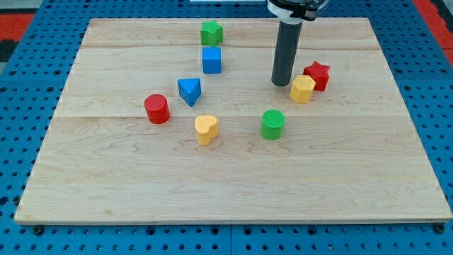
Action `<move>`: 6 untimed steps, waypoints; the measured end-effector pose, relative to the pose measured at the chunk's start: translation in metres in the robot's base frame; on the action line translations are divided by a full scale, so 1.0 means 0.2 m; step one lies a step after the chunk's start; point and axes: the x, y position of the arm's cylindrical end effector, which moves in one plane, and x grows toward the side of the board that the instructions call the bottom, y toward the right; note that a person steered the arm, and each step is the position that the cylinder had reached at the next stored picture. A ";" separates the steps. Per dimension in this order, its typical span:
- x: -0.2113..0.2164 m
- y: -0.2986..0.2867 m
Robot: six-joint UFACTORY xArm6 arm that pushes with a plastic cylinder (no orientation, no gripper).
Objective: Move the yellow hexagon to the top of the yellow heart
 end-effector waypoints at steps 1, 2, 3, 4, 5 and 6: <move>-0.01 0.00; -0.05 0.07; -0.04 0.27; 0.05 0.35; 0.17 0.27; 0.21 0.40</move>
